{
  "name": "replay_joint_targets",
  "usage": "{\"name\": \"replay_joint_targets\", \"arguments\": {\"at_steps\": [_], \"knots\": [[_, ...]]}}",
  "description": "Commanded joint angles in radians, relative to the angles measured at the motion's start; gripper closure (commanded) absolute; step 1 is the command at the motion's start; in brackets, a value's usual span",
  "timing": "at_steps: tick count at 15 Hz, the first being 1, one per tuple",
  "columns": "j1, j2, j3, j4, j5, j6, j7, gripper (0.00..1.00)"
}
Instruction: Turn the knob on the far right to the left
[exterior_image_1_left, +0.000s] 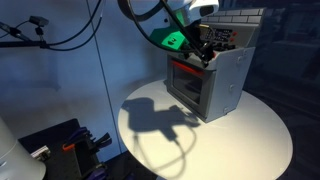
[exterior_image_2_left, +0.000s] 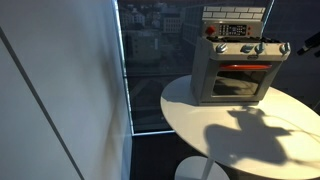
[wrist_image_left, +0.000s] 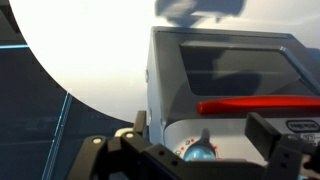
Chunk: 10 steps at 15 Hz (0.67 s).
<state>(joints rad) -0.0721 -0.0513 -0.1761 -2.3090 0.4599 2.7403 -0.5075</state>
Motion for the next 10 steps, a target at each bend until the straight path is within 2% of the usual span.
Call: {"name": "replay_joint_targets", "arguments": {"at_steps": [1,6,10], "knots": [[-0.025,-0.074,0.002,-0.010,-0.103,-0.133,0.102,0.00],[-0.039,-0.132,0.007,0.004,-0.237,-0.281,0.244,0.00],[-0.037,-0.184,0.015,0.010,-0.303,-0.405,0.325,0.00]]}}
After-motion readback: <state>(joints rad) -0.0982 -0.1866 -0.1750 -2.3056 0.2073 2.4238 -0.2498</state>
